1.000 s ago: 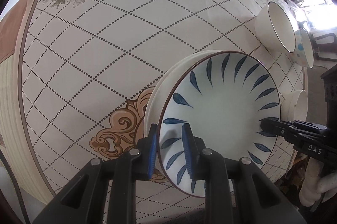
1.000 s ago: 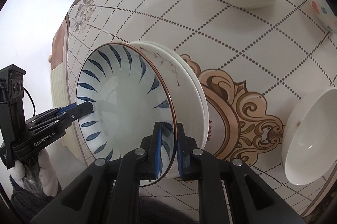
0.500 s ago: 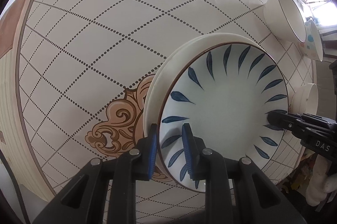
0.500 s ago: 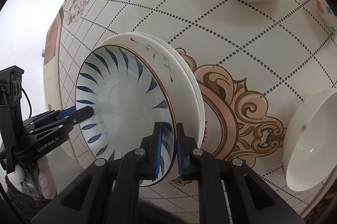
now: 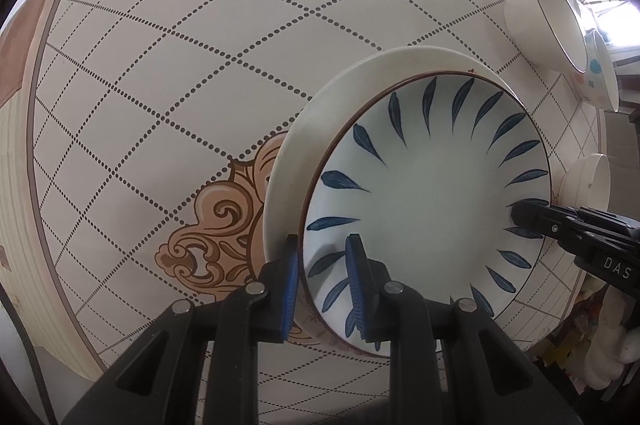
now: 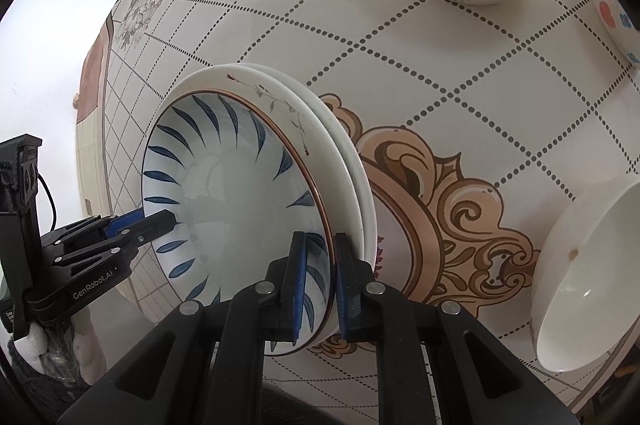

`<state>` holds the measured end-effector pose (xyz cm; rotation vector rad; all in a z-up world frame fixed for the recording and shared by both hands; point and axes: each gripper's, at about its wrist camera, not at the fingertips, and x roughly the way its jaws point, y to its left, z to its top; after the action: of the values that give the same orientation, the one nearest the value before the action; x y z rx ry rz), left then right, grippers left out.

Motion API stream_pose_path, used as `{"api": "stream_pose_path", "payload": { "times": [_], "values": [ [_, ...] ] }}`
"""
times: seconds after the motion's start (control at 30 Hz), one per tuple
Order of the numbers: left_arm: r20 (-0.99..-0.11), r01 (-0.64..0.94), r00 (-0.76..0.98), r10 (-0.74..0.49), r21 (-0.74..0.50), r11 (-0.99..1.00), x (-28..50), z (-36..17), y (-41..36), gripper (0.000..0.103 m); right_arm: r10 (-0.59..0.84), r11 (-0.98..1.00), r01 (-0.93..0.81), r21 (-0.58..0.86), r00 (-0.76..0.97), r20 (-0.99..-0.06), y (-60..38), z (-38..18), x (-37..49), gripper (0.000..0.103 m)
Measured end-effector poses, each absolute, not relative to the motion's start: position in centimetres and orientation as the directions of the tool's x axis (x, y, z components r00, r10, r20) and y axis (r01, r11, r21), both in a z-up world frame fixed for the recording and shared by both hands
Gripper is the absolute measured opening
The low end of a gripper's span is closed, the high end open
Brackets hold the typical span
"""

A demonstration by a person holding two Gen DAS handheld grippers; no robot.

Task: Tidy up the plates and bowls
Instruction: 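Lower the blue-leaf plate onto the pink-flower plate, then open both grippers to release the blue-leaf plate rim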

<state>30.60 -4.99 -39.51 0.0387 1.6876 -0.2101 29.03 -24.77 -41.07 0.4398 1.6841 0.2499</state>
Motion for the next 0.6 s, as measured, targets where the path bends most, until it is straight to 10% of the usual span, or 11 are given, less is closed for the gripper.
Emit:
{"api": "stream_pose_path", "payload": {
  "times": [0.33,0.6],
  "values": [
    [-0.997,0.122,-0.071,-0.041,-0.05,0.991,30.3,-37.4,-3.9,0.022,0.386,0.917,0.159,0.365,-0.129,-0.914,-24.0,-40.9,28.8,0.018],
    [-1.0,0.13,0.031,0.002,0.006,0.992,28.7,-34.5,-4.2,0.03,0.309,0.95,0.074,0.303,-0.071,-0.949,-22.3,-37.8,28.2,0.068]
  ]
}}
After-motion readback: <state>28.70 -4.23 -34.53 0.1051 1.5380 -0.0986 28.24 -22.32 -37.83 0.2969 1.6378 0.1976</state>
